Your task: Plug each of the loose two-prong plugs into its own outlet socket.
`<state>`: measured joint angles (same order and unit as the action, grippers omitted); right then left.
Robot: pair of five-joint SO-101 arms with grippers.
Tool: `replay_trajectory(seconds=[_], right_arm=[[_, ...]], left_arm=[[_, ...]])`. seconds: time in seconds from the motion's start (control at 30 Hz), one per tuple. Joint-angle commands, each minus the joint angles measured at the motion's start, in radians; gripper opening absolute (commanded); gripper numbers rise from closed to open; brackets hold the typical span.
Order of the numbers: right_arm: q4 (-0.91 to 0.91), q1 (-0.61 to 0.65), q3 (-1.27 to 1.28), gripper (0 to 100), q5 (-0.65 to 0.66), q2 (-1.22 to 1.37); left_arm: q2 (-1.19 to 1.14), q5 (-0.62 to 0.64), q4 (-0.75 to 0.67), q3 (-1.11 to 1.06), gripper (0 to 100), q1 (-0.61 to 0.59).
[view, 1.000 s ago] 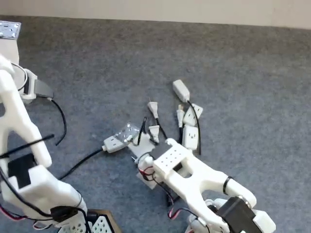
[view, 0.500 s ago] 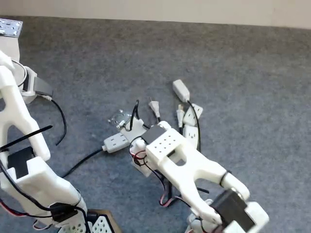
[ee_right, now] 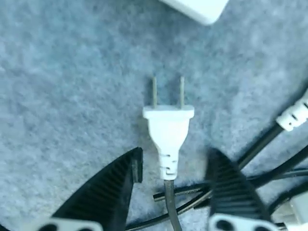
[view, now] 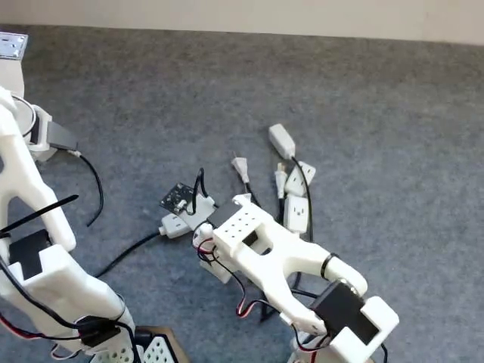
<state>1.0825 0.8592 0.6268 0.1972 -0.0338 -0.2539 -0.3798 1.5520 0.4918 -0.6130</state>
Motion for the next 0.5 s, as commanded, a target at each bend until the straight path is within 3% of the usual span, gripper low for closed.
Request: replay_trajectory(seconds=[0.0, 0.2, 0.47], right_arm=[[-0.016, 0.005, -0.047, 12.4, 0.008, -0.008], [-0.041, 0.004, -0.045, 0.5, 0.006, -0.008], [-0.088, -0.019, -0.042, 0.5, -0.002, -0.01]], left_arm=[[0.007, -0.011, 0.002, 0.033, 36, -0.008], [0.007, -0.011, 0.002, 0.031, 36, -0.008], [0.007, -0.011, 0.008, 0.031, 36, -0.018]])
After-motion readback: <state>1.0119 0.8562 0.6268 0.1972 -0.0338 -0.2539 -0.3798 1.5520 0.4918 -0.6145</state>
